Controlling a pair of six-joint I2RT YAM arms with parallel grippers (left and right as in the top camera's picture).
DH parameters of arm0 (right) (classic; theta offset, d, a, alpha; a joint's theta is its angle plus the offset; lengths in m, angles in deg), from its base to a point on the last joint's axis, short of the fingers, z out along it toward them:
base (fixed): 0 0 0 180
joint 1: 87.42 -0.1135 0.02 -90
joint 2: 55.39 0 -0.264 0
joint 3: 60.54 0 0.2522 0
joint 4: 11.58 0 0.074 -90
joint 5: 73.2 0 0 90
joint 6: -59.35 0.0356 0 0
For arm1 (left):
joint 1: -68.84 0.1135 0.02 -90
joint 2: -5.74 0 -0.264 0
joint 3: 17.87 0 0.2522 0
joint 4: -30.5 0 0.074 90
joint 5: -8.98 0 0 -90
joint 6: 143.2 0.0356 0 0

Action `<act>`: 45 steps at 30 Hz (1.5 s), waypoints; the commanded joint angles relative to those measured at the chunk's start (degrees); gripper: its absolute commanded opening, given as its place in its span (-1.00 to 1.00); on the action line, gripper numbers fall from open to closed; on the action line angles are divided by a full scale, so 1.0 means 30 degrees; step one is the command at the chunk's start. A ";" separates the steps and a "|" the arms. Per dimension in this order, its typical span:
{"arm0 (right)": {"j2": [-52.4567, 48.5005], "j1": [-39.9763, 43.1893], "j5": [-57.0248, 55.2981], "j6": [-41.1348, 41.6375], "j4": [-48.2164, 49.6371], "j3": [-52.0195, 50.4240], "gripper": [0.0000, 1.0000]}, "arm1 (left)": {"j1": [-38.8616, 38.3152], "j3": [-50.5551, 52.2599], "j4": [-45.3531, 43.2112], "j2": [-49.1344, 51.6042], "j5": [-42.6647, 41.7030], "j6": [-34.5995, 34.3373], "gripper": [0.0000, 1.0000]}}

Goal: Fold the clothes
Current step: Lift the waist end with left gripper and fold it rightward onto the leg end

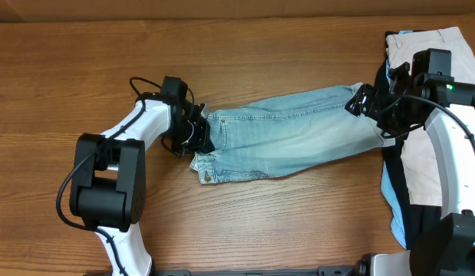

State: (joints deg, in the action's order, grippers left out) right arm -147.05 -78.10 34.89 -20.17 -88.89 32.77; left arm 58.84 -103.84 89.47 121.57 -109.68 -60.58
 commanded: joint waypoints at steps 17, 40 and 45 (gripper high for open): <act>-0.0007 -0.6608 -0.0299 0.2681 0.4743 -0.1158 -0.92 | 0.3162 -1.6014 1.5147 0.1741 0.9785 0.1348 -0.92; -0.8444 -0.7410 -0.1005 0.3235 0.6499 -0.2288 -0.92 | 0.1100 -1.9613 1.4192 0.1792 0.9945 0.0197 -0.92; -0.8444 -0.7526 -0.0998 0.3242 0.6156 -0.2288 -0.92 | -0.0219 -1.8484 1.1591 0.1931 0.9508 -0.1217 -0.92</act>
State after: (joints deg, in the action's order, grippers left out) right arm -169.19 -99.85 32.96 -10.77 -69.17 27.11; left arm 60.85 -160.73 127.22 127.49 -78.01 -59.92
